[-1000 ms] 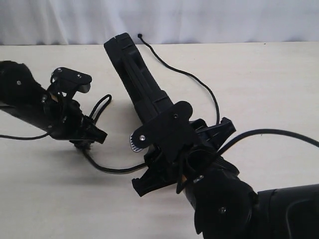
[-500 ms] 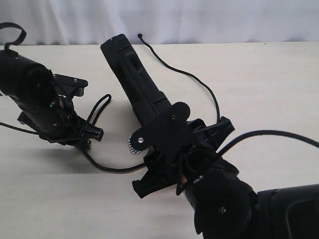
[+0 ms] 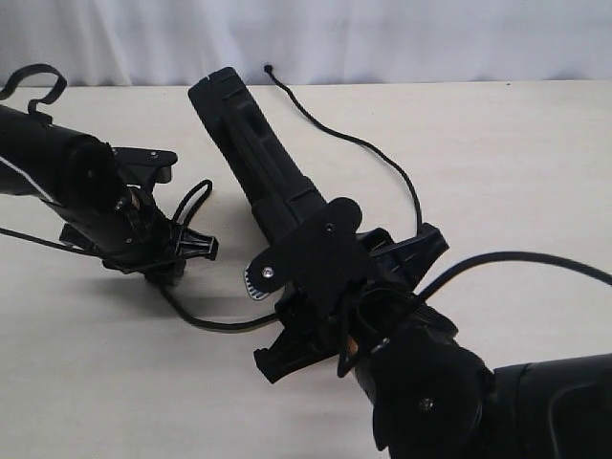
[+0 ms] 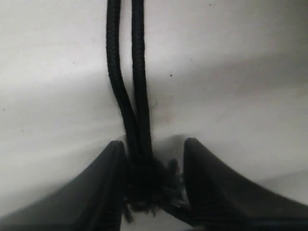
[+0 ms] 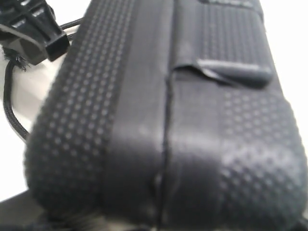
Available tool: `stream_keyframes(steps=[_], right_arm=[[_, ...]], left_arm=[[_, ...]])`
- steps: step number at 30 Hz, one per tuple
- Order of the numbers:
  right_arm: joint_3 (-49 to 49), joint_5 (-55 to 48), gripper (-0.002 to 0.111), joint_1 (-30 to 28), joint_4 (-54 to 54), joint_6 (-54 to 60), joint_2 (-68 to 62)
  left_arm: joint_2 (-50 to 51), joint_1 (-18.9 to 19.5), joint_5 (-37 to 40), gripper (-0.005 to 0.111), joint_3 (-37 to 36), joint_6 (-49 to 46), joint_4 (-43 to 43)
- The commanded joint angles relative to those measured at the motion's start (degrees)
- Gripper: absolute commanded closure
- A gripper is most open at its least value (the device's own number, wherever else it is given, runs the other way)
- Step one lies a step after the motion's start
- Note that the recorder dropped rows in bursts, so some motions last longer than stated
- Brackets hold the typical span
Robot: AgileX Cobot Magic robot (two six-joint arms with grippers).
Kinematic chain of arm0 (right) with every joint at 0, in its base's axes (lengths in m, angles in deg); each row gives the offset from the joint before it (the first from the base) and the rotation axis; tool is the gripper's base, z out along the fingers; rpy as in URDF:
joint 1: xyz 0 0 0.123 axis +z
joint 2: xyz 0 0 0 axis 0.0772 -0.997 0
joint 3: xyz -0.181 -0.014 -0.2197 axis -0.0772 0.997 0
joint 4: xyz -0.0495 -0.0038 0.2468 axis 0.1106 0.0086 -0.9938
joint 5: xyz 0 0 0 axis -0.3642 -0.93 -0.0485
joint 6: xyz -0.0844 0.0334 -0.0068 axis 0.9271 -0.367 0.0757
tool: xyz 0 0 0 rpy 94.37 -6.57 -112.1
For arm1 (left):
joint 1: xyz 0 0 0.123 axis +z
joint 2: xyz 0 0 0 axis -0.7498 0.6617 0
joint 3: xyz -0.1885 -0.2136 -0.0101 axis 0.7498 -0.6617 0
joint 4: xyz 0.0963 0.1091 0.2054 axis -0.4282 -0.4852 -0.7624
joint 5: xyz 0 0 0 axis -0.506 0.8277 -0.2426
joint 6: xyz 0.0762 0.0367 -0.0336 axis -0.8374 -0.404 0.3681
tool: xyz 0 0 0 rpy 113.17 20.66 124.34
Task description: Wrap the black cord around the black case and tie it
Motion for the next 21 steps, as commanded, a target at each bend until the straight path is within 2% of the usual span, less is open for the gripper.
stream_keyframes(steps=[1, 4, 6, 8, 9, 15, 21], right_arm=[[0.4, 5.6, 0.104, -0.2, -3.4, -0.4, -0.6], [0.4, 5.3, 0.104, -0.2, -3.4, -0.4, -0.6], [0.4, 5.3, 0.104, -0.3, -3.7, -0.4, -0.6], [0.4, 5.1, 0.104, -0.3, -5.1, -0.7, -0.6], [0.4, 4.8, 0.104, -0.5, -5.7, -0.9, -0.6], [1.5, 4.2, 0.104, -3.1, -6.9, -0.5, 0.3], [6.9, 4.2, 0.104, -4.5, -7.1, -1.3, 4.4]], left_arm=[[2.3, 0.0, 0.2, 0.069, 0.0, 0.3, 0.5], [3.1, 0.0, 0.5, 0.071, 0.0, 0.3, 0.5], [3.1, 0.0, 0.6, 0.084, 0.0, 0.3, 0.5], [2.6, 0.0, 0.6, 0.104, 0.0, 0.2, 0.4], [2.3, 0.0, 0.6, 0.107, 0.0, 0.2, 0.3], [-3.2, 0.0, 1.2, 0.107, 0.0, -4.5, -1.1], [-9.9, 0.0, 0.4, 0.107, 0.0, -5.8, -2.5]])
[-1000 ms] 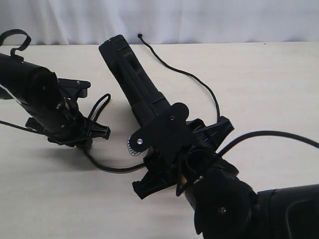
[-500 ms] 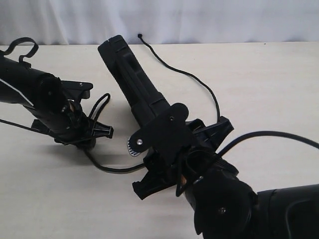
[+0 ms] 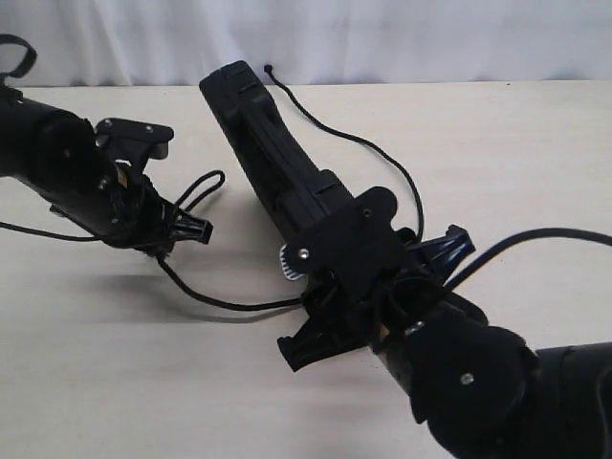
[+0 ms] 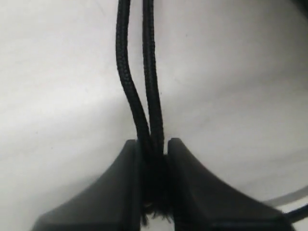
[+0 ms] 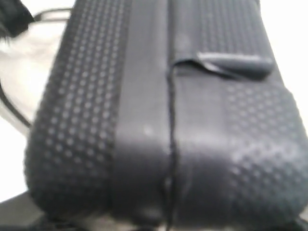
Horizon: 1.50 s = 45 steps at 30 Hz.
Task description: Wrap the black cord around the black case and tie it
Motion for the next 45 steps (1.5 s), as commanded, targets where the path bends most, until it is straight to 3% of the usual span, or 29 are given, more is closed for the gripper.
stream_keyframes(steps=[1, 9, 20, 27, 30, 36, 39, 45], right_arm=[[5.1, 2.3, 0.104, -1.1, -5.4, -0.7, 1.9], [6.5, 2.5, 0.104, -1.1, -5.9, -0.9, 2.4], [6.5, 0.5, 0.104, -1.1, -6.5, -5.7, 2.4], [6.5, 0.5, 0.104, -1.1, -4.8, -5.8, 2.4], [6.5, 0.5, 0.104, -1.1, -4.8, -5.8, 2.4], [6.5, 0.6, 0.104, -1.1, -4.8, -6.0, 2.4], [6.5, 0.6, 0.104, -1.1, -4.8, -6.0, 2.4], [6.5, 0.8, 0.104, -1.1, -3.5, -6.0, 2.4]], left_arm=[[-5.0, 0.0, -1.0, 0.107, 0.0, -2.1, -0.7], [-10.8, 0.0, 0.6, 0.107, -1.5, -7.6, -0.7], [-34.4, 0.0, -9.4, 0.107, -21.4, -13.6, 0.0], [-44.1, -0.1, -10.0, 0.107, -26.5, -19.9, 0.5], [-44.7, -0.4, -8.9, 0.107, -26.7, -27.0, 5.9], [-44.7, -6.5, -4.6, 0.107, -26.7, -53.0, 28.7], [-44.7, -6.8, -5.0, 0.107, -26.7, -56.9, 33.4], [-40.2, -6.8, -3.4, 0.107, -26.7, -57.3, 34.0]])
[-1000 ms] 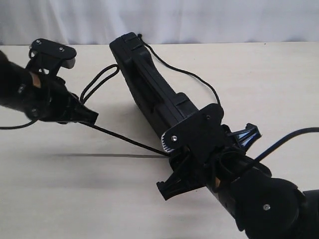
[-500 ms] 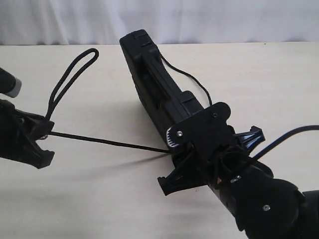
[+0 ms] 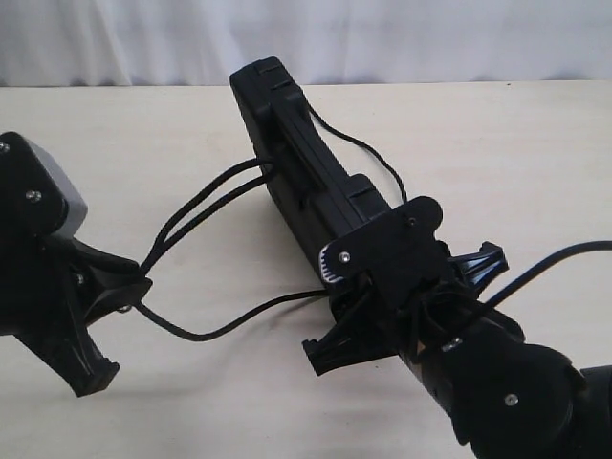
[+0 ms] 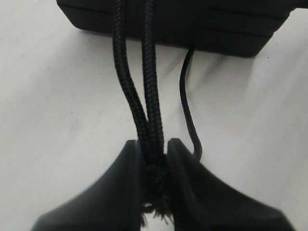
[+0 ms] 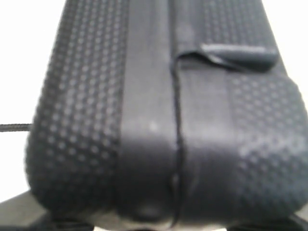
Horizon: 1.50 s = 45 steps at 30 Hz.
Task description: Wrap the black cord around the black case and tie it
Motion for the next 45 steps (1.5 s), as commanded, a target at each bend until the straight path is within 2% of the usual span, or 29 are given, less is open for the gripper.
stream_keyframes(steps=[1, 10, 16, 20, 24, 28, 30, 32, 34, 36, 37, 40, 42, 45], right_arm=[[1.6, 1.3, 0.104, -0.8, -4.1, 0.0, -0.9], [1.6, 1.3, 0.104, -0.8, -4.1, 0.3, -0.9], [1.6, 2.5, 0.104, -0.8, -2.8, 1.1, -0.9], [1.6, 7.1, 0.104, -0.8, -1.1, 4.0, -1.1], [1.6, 7.3, 0.104, -0.8, -1.1, 5.5, -1.1], [1.6, 7.2, 0.104, -0.8, -1.1, 6.7, -1.1], [1.6, 7.5, 0.103, -0.8, -1.1, 9.8, -1.1], [1.6, 7.5, 0.097, -0.8, -1.5, 11.1, -1.1], [1.6, 7.5, 0.085, -0.8, -1.5, 11.1, -1.1], [1.6, 7.4, 0.07, -0.8, -1.5, 11.1, -1.1], [1.6, 6.4, 0.058, -0.8, -2.2, 10.6, -1.1], [1.6, 3.6, 0.042, -0.8, -5.3, 10.7, -1.1], [1.6, 1.8, 0.034, -0.8, -7.9, 11.0, -1.1], [1.6, 1.3, 0.028, -0.8, -9.3, 11.8, -1.1]], left_arm=[[4.5, -0.5, 1.1, 0.107, 0.2, -1.1, 1.8], [12.5, -0.5, 3.5, 0.107, 8.7, -1.1, 4.9], [15.4, -0.5, 4.2, 0.107, 9.6, -1.4, 7.4], [17.8, -0.5, 4.9, 0.107, 13.2, -11.6, 17.8], [22.3, -0.5, 2.3, 0.107, 16.4, -12.7, 20.3], [27.6, -0.5, 8.5, 0.107, 18.9, -17.4, 23.5], [27.8, -0.5, 6.2, 0.107, 19.9, -17.6, 24.5], [27.8, -0.5, 6.2, 0.107, 20.9, -17.7, 24.5], [27.8, -0.5, 6.4, 0.107, 21.3, -19.1, 24.5], [27.8, -0.5, 6.0, 0.107, 21.3, -20.5, 24.5], [27.8, -0.5, 6.0, 0.107, 21.3, -20.6, 24.5], [27.4, -0.5, 5.8, 0.107, 21.3, -20.8, 24.5], [26.6, -0.5, 5.0, 0.107, 21.3, -20.9, 25.0], [25.2, -0.5, 4.2, 0.107, 21.3, -21.8, 25.3]])
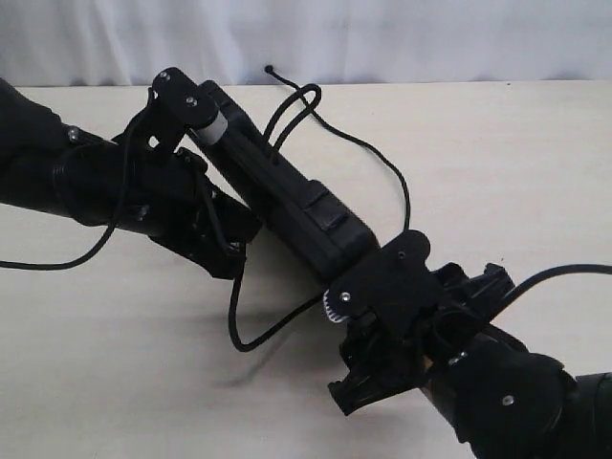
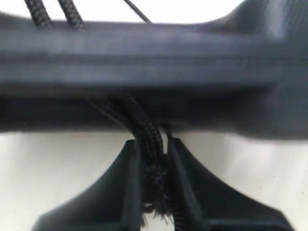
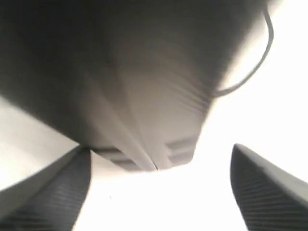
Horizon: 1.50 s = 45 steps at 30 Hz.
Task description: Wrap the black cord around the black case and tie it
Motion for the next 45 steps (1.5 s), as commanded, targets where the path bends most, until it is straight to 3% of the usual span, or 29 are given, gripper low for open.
stream_keyframes(steps=[1, 8, 13, 20, 26, 30, 37, 41, 45], right_arm=[[-0.1, -0.4, 0.028, -0.3, -2.8, 1.6, 0.3], [-0.5, 9.5, 0.028, 0.0, -6.7, 5.8, 3.9], [-0.5, 11.4, 0.028, 0.0, -17.2, 12.8, 11.6], [-1.2, 14.9, 0.03, 0.0, -43.1, 33.2, 27.8], [-9.6, 12.3, 0.042, -3.7, -48.9, 41.8, 35.7], [-18.3, 8.3, 0.046, -11.4, -54.4, 53.0, 32.6], [-34.9, -5.8, 0.046, -32.6, -94.9, 103.2, 15.9], [-38.9, -7.3, 0.046, -42.7, -111.4, 116.8, 6.2], [-40.5, -5.6, 0.046, -47.8, -124.0, 123.6, -1.2]], left_arm=[[-2.2, -0.5, -1.5, 0.107, 0.4, -1.1, 1.3], [-2.2, -0.5, -2.0, 0.107, 0.4, -1.1, 1.4], [-2.2, -0.5, -3.1, 0.107, 0.4, -1.1, 1.4], [-2.2, -0.5, -3.5, 0.107, 0.4, -1.1, 1.3], [-2.2, -0.5, -3.5, 0.107, 0.4, -1.1, 1.3], [-2.2, -0.5, -3.8, 0.107, 0.4, -1.1, 1.3], [-2.2, -0.5, -3.9, 0.107, 0.4, -1.1, 1.3], [-2.2, -0.5, -4.5, 0.107, 0.4, -1.1, 1.3], [-2.2, -0.5, -4.5, 0.107, 0.4, -1.1, 1.3]])
